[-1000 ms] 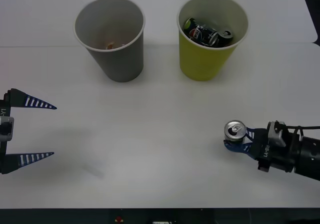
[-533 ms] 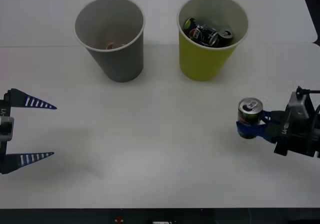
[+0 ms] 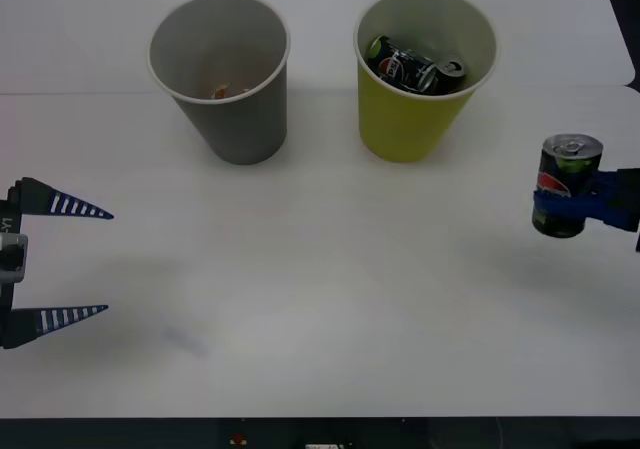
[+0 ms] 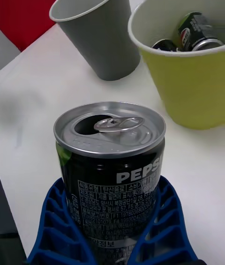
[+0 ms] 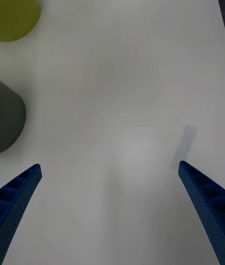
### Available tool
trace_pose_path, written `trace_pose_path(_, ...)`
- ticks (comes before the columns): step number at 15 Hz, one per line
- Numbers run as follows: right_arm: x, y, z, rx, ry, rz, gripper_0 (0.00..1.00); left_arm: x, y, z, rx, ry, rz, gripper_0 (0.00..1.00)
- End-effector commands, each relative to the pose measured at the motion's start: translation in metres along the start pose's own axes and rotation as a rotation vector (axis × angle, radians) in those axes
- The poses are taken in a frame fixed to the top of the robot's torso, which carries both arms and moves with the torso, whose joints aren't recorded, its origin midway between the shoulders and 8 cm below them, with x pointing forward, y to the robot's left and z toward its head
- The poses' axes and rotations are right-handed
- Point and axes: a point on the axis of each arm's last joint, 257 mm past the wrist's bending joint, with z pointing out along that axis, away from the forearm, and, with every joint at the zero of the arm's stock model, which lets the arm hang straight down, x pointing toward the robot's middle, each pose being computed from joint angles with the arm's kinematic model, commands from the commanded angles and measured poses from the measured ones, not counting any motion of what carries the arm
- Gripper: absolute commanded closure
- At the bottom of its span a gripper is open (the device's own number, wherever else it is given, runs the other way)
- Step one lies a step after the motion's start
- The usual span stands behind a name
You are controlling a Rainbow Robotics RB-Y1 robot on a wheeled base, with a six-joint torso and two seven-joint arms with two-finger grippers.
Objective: Put the can into the green bin and the plastic bottle into the gray bin
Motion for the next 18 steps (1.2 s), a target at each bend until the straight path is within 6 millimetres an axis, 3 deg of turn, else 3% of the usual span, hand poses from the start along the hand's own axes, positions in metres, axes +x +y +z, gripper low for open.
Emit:
trace_pose_path(1,-0.029,-0.013,-0.002,0.036,0.028,0.048,1.0,0.0,0.0,0.0,0.0,0.0,0.0,0.0)
trace_pose_path(8,-0.112,-0.023,0.038,0.105,0.062,0.079,1.0,0.0,0.0,0.0,0.0,0.0,0.0,0.0)
trace_pose_path(18,-0.172,-0.065,0.099,0.227,0.264,-0.012,1.0,0.0,0.0,0.0,0.0,0.0,0.0,0.0)
